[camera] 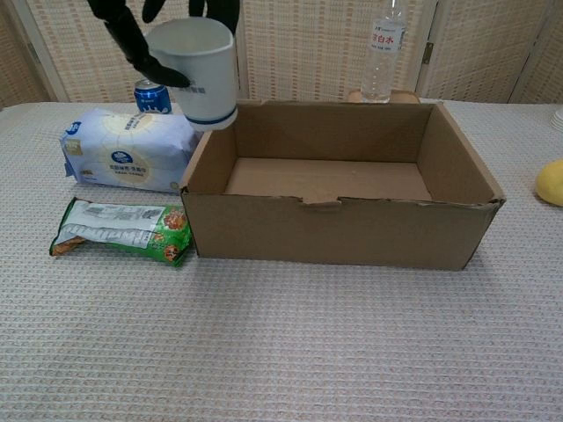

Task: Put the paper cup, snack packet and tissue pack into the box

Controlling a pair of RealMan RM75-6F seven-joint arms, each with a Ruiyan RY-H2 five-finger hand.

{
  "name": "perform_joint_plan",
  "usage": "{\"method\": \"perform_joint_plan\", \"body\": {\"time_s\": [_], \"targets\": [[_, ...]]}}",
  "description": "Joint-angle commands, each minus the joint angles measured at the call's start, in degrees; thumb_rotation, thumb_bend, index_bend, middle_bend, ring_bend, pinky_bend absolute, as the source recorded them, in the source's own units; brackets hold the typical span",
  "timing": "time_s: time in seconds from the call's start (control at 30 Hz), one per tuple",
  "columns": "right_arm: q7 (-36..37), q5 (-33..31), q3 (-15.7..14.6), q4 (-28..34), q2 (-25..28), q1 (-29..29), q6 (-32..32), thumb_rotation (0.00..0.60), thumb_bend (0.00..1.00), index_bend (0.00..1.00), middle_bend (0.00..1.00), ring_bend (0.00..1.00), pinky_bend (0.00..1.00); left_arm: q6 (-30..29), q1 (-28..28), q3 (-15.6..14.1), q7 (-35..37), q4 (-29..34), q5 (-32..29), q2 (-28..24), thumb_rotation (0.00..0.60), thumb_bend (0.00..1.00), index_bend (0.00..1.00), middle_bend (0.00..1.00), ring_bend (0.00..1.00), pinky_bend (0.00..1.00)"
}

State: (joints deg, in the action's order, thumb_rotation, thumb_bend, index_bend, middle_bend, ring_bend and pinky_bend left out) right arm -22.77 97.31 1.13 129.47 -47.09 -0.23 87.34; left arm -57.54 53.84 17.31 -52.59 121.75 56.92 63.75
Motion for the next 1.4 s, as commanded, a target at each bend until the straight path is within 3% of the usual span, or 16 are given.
{"method": "perform_joint_plan", "body": {"time_s": [0.03,0.3,0.37,0.43,0.5,0.7,0.83,0.97,1.1,1.27,1.4], "targets": [[0.37,-0.01,0.05,0.0,0.26,-0.12,0.29,0.6,0.0,0.12,0.1,0.0,0.0,0.59,6.6,1.03,-3.71,-5.99,-5.29,7.97,0.6,0.25,0.42,0.44,0.35,0.53],[1.87,0.18,0.28,-0.15,1.15,-0.69,1.67,0.6,0.0,0.12,0.1,0.0,0.0,-1.86,11.82,0.44,-2.01,-20.18,-6.95,20.42,0.6,0.27,0.39,0.39,0.32,0.52],[2.03,-0.21,0.42,-0.19,1.27,-0.63,1.62,0.6,0.0,0.12,0.1,0.0,0.0,-0.53,12.44,0.15,-0.84,-22.23,-8.39,21.13,0.6,0.25,0.27,0.27,0.21,0.44],[2.11,-0.43,0.53,-0.24,1.32,-0.59,1.63,0.6,0.0,0.12,0.1,0.0,0.0,1.86,12.85,-0.06,0.64,-22.59,-10.47,20.19,0.6,0.18,0.05,0.05,0.03,0.24],[2.12,-0.57,0.56,-0.25,1.34,-0.56,1.56,0.6,0.0,0.12,0.1,0.0,0.0,2.33,12.76,-0.24,2.05,-22.53,-10.07,19.4,0.6,0.14,0.0,0.0,0.0,0.15],[1.51,-0.8,0.44,-0.3,1.02,-0.32,0.74,0.6,0.0,0.12,0.1,0.0,0.0,-1.35,10.0,-0.63,6.19,-19.54,-8.71,16.32,0.6,0.13,0.0,0.0,0.0,0.15],[1.44,-0.15,0.14,-0.07,0.95,-0.45,0.68,0.6,0.0,0.12,0.1,0.0,0.0,-5.55,5.68,-1.95,6.81,-10.78,-10.13,8.8,0.6,0.13,0.0,0.0,0.0,0.22],[1.87,0.57,-0.24,0.2,1.24,-0.77,0.9,0.6,0.0,0.12,0.1,0.0,0.0,-10.38,-3.2,-7.33,10.36,-1.09,-5.33,-2.78,0.6,0.14,0.0,0.1,0.1,0.35],[2.05,1.83,-0.59,0.32,1.4,-0.99,1.03,0.6,0.0,0.12,0.1,0.0,0.0,-13.88,-11.67,-13.59,16.21,1.1,3.75,-9.16,0.6,0.14,0.06,0.18,0.17,0.39],[1.66,2.3,-0.83,0.6,1.23,-0.75,0.15,0.6,0.0,0.12,0.1,0.0,0.0,-17.23,-19.18,-19.74,21.15,-4.3,14.35,-6.87,0.6,0.15,0.1,0.19,0.17,0.38],[1.62,2.62,-0.87,0.62,1.22,-0.75,0.07,0.6,0.0,0.12,0.1,0.0,0.0,-17.04,-21.84,-21.55,22.7,-11.37,16.82,-1.73,0.6,0.15,0.12,0.19,0.17,0.36]]}}
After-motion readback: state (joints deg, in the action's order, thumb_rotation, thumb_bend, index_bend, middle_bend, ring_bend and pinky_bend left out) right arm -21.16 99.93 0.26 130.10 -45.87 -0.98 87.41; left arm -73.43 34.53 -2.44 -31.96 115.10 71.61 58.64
